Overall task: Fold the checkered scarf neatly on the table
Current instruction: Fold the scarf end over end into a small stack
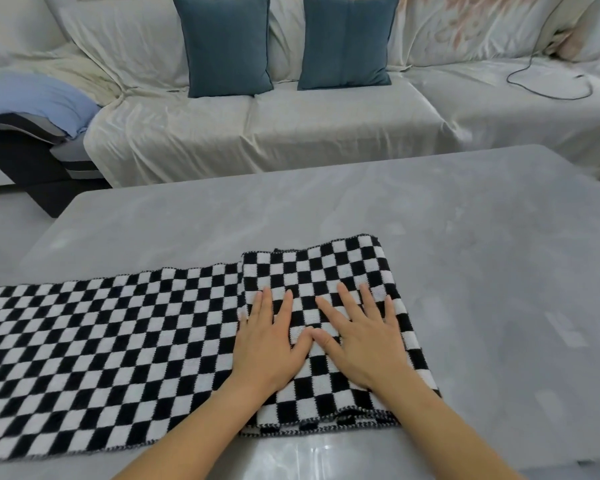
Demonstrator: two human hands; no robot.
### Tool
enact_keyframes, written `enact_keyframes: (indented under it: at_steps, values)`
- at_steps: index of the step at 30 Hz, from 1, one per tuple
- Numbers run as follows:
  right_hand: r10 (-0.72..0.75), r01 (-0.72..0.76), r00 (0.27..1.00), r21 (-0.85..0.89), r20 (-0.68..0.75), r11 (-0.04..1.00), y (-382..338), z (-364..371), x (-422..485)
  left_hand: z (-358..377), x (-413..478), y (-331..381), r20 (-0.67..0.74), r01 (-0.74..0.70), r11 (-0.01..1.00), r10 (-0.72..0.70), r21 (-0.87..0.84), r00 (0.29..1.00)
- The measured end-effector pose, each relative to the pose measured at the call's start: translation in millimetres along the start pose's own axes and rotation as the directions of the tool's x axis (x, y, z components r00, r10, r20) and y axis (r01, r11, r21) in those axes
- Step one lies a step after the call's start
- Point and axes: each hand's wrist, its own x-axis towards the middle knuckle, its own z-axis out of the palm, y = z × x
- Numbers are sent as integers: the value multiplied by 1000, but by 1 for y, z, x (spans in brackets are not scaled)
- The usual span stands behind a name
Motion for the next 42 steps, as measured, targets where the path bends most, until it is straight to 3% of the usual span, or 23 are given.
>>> enact_keyframes:
  at_steps: [22, 28, 35, 42]
  values:
    - [187, -184, 982, -86, 27, 979, 256, -42, -25, 61, 60, 252, -12, -147, 978, 146, -147, 989]
    - [190, -189, 982, -74, 13, 979, 261, -41, -25, 63, 63, 255, 0, -152, 980, 153, -130, 988]
    - [190, -186, 981, -86, 30, 979, 259, -45, -27, 51, 73, 239, 108, -208, 976, 213, -57, 971]
    - [190, -186, 981, -75, 48, 980, 259, -45, -28, 49, 78, 215, 81, -241, 970, 241, -11, 967]
